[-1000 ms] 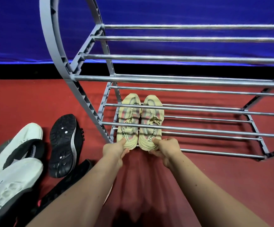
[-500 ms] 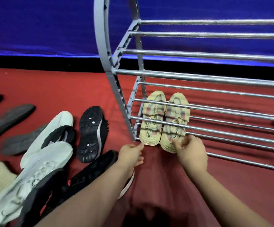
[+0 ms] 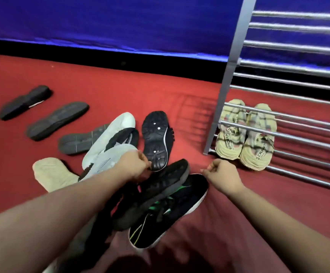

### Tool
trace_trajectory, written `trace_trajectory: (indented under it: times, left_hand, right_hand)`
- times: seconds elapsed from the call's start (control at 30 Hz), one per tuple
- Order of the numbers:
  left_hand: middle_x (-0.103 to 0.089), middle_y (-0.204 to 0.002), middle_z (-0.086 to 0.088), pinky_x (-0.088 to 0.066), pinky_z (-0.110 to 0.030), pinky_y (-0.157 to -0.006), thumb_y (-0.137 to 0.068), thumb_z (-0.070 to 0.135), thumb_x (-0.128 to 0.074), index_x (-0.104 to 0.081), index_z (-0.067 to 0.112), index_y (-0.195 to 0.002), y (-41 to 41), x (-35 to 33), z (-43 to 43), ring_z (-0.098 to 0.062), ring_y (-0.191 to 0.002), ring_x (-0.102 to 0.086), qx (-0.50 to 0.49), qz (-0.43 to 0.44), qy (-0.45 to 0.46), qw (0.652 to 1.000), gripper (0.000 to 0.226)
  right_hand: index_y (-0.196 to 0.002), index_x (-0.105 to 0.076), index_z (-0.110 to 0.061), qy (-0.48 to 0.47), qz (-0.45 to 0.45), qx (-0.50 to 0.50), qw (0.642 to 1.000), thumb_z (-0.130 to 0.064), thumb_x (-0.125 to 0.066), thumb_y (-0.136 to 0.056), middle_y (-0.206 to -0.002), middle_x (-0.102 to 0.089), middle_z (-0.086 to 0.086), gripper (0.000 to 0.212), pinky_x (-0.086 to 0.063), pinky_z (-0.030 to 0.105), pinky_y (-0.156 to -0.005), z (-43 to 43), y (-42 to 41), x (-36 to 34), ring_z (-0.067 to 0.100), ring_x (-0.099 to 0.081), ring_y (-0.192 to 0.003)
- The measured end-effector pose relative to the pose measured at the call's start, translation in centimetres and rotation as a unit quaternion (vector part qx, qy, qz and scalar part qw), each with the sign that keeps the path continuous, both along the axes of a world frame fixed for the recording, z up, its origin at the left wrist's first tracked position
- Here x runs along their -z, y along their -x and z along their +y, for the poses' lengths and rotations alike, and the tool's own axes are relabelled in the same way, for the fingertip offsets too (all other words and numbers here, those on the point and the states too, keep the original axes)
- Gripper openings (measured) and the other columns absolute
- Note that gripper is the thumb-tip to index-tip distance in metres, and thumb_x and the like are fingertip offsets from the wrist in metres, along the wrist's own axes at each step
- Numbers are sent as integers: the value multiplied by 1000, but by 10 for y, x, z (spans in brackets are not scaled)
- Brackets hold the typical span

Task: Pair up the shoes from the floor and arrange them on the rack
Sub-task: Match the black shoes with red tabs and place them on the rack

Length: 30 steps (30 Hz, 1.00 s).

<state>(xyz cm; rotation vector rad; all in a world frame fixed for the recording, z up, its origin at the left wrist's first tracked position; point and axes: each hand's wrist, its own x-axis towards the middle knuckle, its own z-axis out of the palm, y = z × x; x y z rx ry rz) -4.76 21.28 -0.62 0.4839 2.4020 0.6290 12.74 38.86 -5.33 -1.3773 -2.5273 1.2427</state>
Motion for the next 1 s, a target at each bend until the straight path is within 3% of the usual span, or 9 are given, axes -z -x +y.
trace_trajectory:
  times: [0.13, 0.27, 0.37, 0.53, 0.63, 0.73, 0.87, 0.93, 1.0]
  left_hand:
    - [-55, -66, 6, -33, -21, -66, -82, 32, -67, -64, 18, -85, 26, -7, -30, -15, -74, -52, 164, 89, 119, 975, 15]
    - [-62, -92, -3, -41, -25, -71, -78, 40, -70, -66, 14, -93, 30, 12, -52, -17, -83, -55, 222, 102, 130, 961, 30]
    - [-57, -106, -7, -46, -31, -86, -79, 47, -66, -66, 16, -103, 27, 21, -55, -23, -99, -56, 291, 145, 119, 938, 39]
    - [-54, -110, -1, -33, -43, -101, -73, 72, -51, -69, 28, -100, 12, 22, -64, -22, -114, -39, 407, 172, 192, 876, 55]
    - [-57, -106, 4, -26, -47, -95, -76, 65, -53, -70, 23, -89, 2, 25, -72, -21, -112, -35, 443, 178, 213, 853, 47]
    - [-64, -94, 3, -23, -45, -89, -81, 40, -54, -57, 17, -69, -8, 32, -73, -18, -105, -39, 468, 199, 187, 840, 26]
    - [-52, -81, -3, -35, -33, -79, -81, 19, -52, -33, 16, -55, -13, 34, -77, -27, -88, -56, 442, 153, 88, 879, 33]
    - [-43, -79, 1, -36, -29, -70, -82, 16, -51, -28, 18, -55, -14, 31, -80, -28, -84, -56, 430, 150, 52, 889, 35]
    - [-47, -83, -3, -40, -29, -74, -83, 15, -49, -29, 17, -57, -23, 28, -76, -27, -86, -56, 424, 162, 35, 890, 32]
  right_hand:
    - [-58, -53, -14, 90, -74, 36, 993, -27, -67, -79, -65, -64, 11, 28, -40, 28, -52, -29, 5, 10, 26, -60, -61]
    - [-70, -60, -5, 185, -148, 94, 967, -25, -64, -81, -59, -64, 18, 23, -35, 18, -34, -56, -3, 21, 21, -49, -30]
    - [-78, -56, -1, 254, -102, 190, 943, -23, -65, -83, -58, -59, 20, 25, -36, 18, -36, -72, -6, 34, 22, -51, -33]
    - [-73, -52, 1, 286, -37, 306, 907, -16, -72, -79, -60, -51, 18, 27, -44, 34, -50, -84, 3, 47, 25, -50, -44]
    - [-70, -52, 0, 276, -36, 322, 905, -7, -66, -81, -58, -49, 16, 19, -49, 41, -59, -89, 8, 51, 25, -48, -44]
    - [-64, -46, -2, 271, -34, 331, 903, -3, -58, -80, -48, -38, 10, 19, -41, 35, -53, -87, 9, 53, 18, -35, -38]
    - [-70, -50, -2, 242, -30, 315, 917, -10, -56, -80, -53, -48, 15, 15, -47, 36, -50, -77, 4, 44, 22, -43, -36]
    - [-73, -50, -1, 212, -26, 298, 930, -10, -53, -85, -59, -54, 18, 15, -51, 34, -42, -58, -9, 32, 25, -51, -37]
    - [-76, -51, -1, 197, -13, 298, 934, -7, -52, -86, -66, -55, 18, 11, -49, 28, -35, -30, -29, 20, 25, -53, -42]
